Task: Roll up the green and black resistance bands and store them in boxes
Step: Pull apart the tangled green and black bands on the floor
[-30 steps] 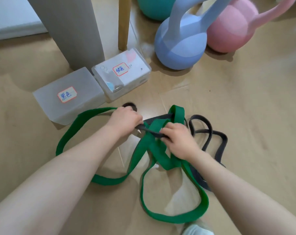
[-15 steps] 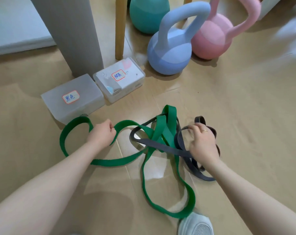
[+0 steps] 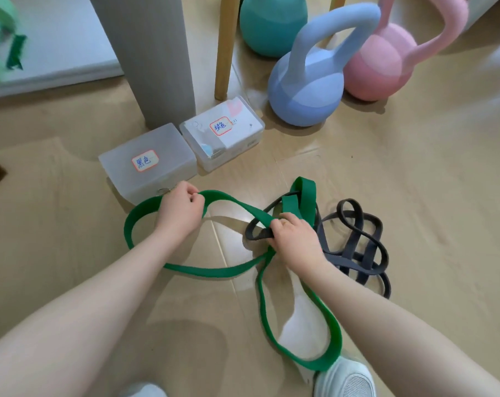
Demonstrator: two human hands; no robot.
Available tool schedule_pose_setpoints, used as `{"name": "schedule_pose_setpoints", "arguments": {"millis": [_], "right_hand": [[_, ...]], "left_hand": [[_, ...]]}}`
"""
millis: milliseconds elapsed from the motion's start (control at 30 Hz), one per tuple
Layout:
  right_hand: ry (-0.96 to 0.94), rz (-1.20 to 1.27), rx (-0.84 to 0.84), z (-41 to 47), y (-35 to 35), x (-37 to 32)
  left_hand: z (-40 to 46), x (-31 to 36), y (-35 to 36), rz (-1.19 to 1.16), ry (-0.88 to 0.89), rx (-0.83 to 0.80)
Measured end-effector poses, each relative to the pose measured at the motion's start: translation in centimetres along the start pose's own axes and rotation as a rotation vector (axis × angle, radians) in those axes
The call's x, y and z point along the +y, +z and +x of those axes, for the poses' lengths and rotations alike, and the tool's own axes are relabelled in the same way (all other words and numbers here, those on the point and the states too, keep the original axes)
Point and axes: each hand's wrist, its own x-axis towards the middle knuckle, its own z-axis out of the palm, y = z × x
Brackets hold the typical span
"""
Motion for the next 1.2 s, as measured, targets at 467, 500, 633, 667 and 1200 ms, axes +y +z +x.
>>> {"name": "schedule_pose_setpoints", "arguments": {"millis": [467, 500, 633, 667, 1200], "right_hand": [[0.869, 0.598, 0.398, -8.2, -5.7, 13.8], [0.922, 0.584, 0.379, -9.5, -5.5, 14.6], [0.965, 0.341, 0.036, -13.3, -3.3, 17.1], [0.943, 0.291, -0.086, -13.3, -2.5, 17.1], [0.643, 0.528, -0.251, -4.1, 1.8, 20.4]], "left_hand": [[1.7, -0.2, 0.6, -0.224, -0.421, 0.147], [2.2, -0.4, 0.5, -0.197, -0.423, 0.138], [2.3, -0.2, 1.9, 0.142, -0.271, -0.122], [2.0, 0.1, 2.6, 0.22, -0.22, -0.158], [-4.3, 9.5, 13.5, 0.734, 0.659, -0.627]]}}
